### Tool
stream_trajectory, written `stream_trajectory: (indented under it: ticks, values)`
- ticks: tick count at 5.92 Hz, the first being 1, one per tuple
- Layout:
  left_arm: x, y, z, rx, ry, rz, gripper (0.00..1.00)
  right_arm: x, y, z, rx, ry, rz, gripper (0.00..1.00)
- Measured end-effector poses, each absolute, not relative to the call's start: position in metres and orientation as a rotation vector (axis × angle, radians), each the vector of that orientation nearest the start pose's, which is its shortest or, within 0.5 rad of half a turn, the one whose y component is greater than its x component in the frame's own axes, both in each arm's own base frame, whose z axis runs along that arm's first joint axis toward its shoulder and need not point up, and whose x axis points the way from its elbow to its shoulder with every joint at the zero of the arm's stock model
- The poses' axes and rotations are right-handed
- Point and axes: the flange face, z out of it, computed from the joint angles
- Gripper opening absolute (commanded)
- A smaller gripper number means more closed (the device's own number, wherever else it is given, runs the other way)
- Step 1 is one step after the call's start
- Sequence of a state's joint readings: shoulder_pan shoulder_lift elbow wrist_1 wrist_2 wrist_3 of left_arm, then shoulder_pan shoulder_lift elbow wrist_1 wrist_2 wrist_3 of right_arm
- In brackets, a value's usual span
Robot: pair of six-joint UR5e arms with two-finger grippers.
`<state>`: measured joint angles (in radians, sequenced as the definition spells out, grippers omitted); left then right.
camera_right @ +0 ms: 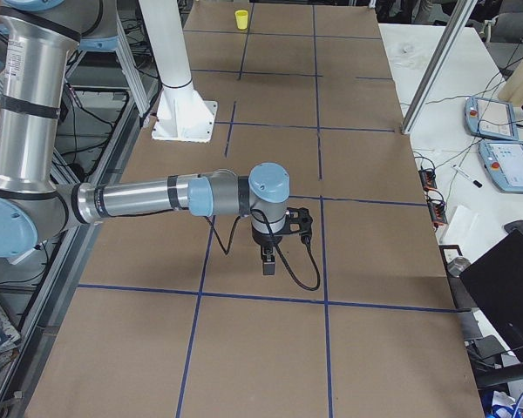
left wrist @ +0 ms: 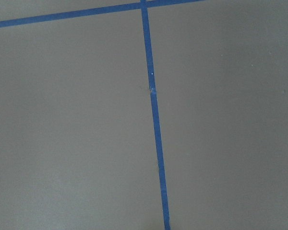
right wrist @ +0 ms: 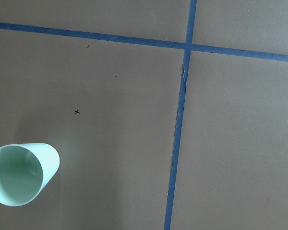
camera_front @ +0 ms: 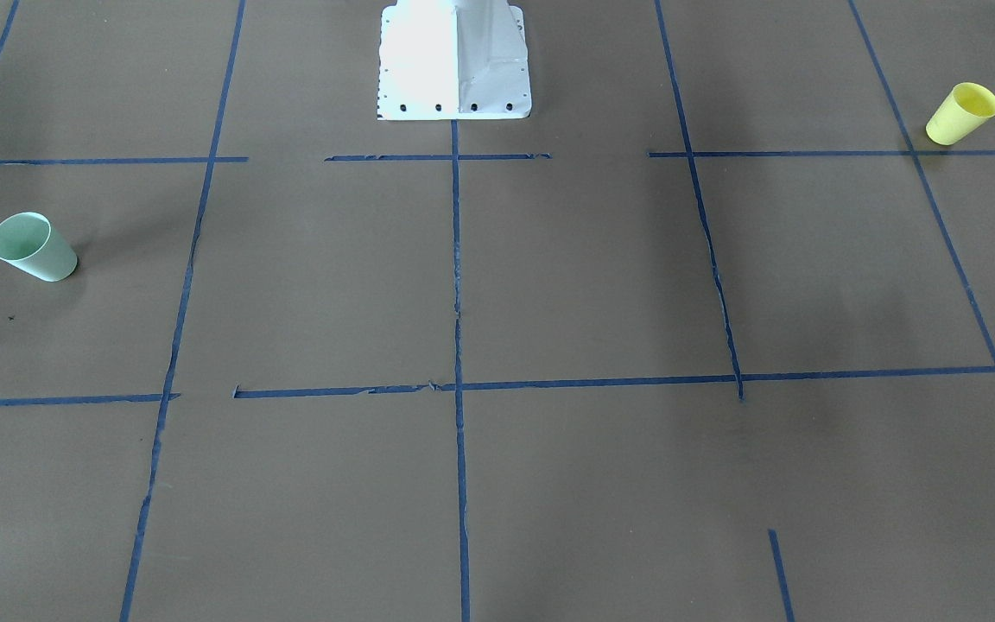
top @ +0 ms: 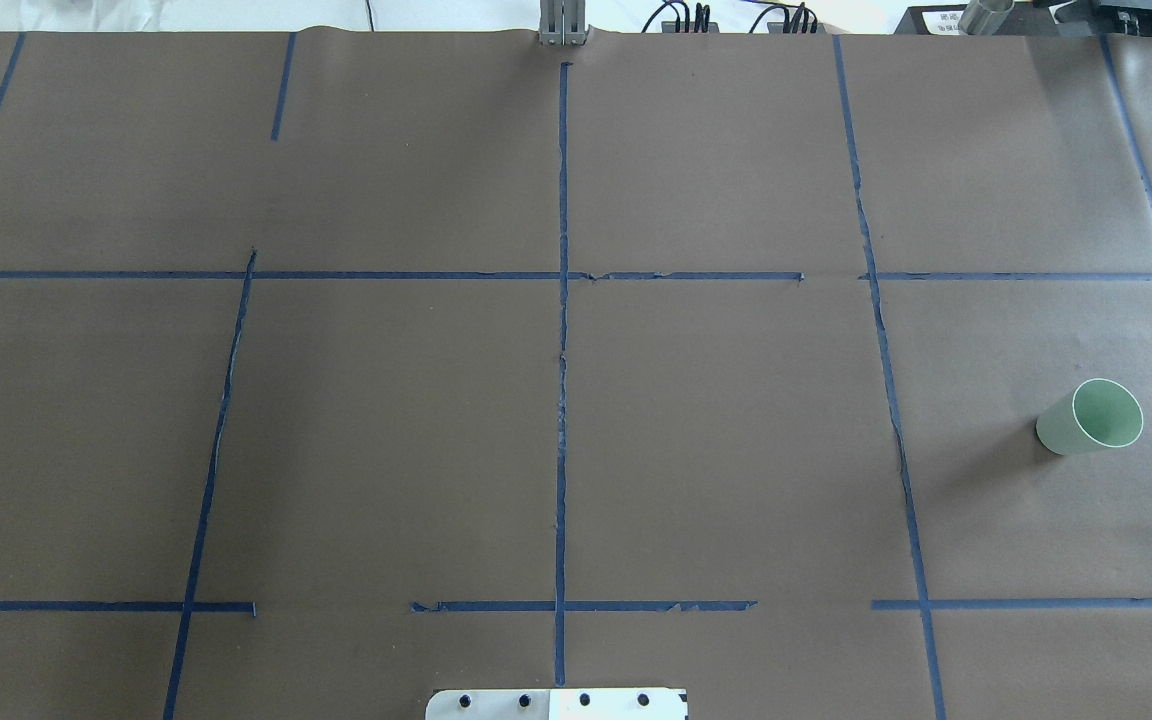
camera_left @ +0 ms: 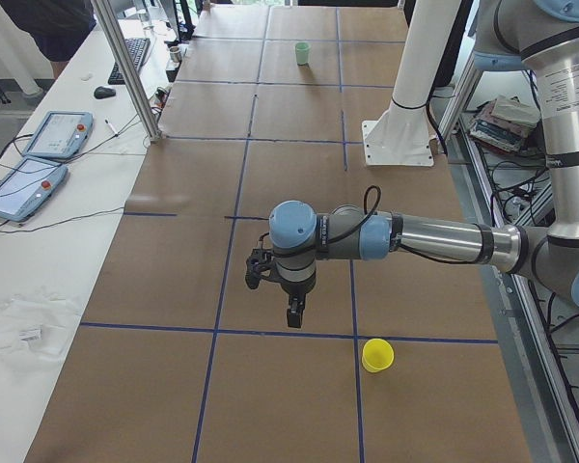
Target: Transfer and stack yellow cup on green cup
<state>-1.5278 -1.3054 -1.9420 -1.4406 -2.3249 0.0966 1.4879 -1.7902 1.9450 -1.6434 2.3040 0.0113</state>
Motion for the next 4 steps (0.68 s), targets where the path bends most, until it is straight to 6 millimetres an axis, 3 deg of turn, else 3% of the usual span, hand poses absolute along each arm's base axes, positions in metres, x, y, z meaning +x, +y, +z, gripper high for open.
stream_trajectory:
  ticks: [3,4]
  values:
    - [-0.048,-0.386,0.587,0.043,0.753,0.139,1.0,0.033,-0.41,0.576,0.057,-0.738,-0.1,1.0]
    - [-0.048,-0.408,0.565,0.103,0.746,0.158,1.0,0.032,-0.412,0.573,0.062,-0.738,-0.101,1.0]
